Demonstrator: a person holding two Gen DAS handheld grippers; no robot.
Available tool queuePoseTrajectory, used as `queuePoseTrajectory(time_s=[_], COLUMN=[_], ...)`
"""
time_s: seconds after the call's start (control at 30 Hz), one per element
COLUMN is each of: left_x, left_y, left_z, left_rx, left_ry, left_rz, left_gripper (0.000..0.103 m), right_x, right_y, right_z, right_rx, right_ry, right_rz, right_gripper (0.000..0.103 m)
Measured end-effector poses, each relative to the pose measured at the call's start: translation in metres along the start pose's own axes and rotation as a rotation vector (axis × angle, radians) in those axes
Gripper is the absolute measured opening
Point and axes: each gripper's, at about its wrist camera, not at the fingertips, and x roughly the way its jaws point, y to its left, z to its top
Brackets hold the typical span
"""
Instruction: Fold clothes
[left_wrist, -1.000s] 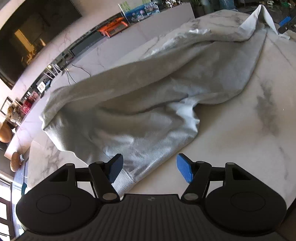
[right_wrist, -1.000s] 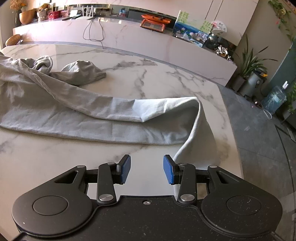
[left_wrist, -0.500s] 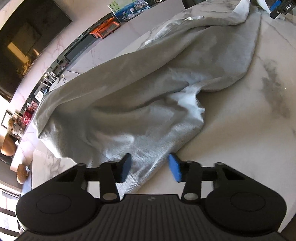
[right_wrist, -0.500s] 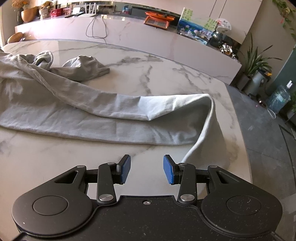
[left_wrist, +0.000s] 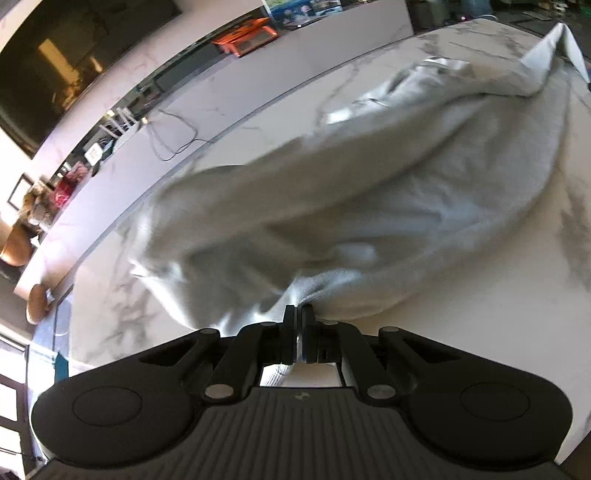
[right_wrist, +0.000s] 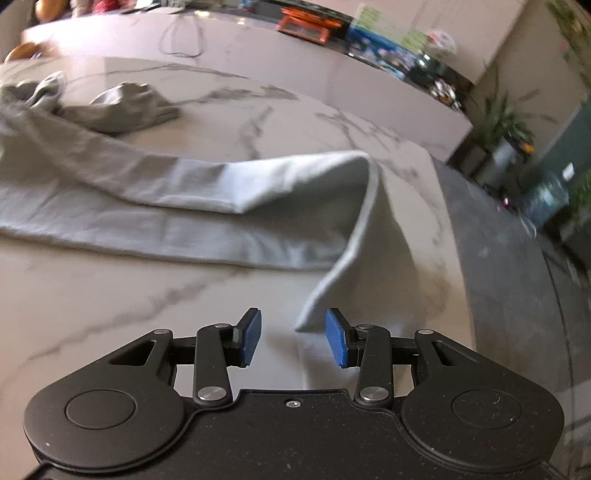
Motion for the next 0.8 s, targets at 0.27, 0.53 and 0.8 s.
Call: queuePoseTrajectory(time_s=[0.27, 0.53, 0.8], left_x=[0.004, -0.007, -0.004], left_y=[0.017, 0.023, 0.023], left_z=[0.01, 0.011, 0.011], left_rx=[-0.048, -0.066, -0.077], left_ry=[0.014, 0.019, 0.017], left_rz=[0.046, 0.09, 0.098], left_gripper=[0.001, 0.001, 0.001], right_x=[-0.001, -0.055, -0.063], right_y=[-0.018, -0.062, -0.075], right_z=[-0.008, 0.022, 0.028], right_rx=[0.077, 0.127, 0.144], right_ry=[0.029, -0.104, -0.112], right_rz=[0.043, -0.13, 0.029], right_gripper=[0.0, 0.0, 0.007])
